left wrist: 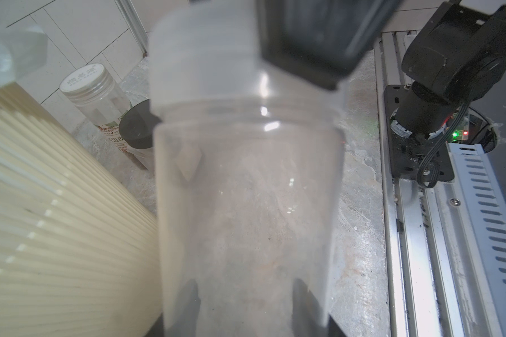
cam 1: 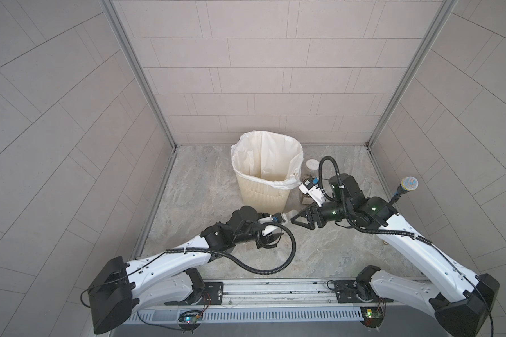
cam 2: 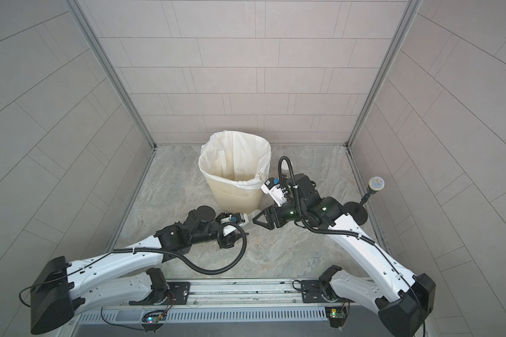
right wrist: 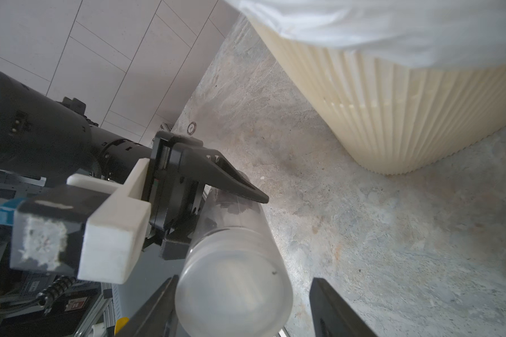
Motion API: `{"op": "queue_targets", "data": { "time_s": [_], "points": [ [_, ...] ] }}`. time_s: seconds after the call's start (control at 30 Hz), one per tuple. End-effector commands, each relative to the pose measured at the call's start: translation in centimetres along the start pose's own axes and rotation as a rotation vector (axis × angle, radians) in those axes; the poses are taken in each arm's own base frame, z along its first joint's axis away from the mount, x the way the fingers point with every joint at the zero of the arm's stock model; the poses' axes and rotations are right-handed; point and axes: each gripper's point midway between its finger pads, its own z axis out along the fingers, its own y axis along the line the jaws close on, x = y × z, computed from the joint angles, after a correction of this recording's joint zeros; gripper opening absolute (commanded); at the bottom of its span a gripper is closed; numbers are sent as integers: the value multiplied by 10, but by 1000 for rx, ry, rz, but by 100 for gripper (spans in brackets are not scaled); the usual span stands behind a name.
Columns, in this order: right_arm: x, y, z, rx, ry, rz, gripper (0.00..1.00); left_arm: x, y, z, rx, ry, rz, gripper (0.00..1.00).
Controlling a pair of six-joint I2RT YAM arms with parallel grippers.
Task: Empty the moldy dried flower tea in the jars
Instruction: Unscrew the lid from the jar.
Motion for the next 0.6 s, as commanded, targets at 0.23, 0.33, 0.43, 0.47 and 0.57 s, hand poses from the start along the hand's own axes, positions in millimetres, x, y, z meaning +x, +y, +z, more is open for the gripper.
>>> {"op": "queue_targets", "data": {
  "time_s": [0.23,0.33,0.43,0.47,0.57],
  "points": [
    [1,10,9,-84,57,-19,58,-8,1,-2,0,-35,3,42],
    [1,15,10,-110,54,-57,52,-10,1,-3,-2,-38,4,42],
    [4,16,8,-109,53,-111,46,-9,0,-4,4,-34,3,42],
    [6,15,7,-110,52,-142,44,-9,0,-4,9,-33,1,42],
    [14,15,9,-136,46,-282,33,-10,-3,-5,35,-37,-7,42]
  ]
}}
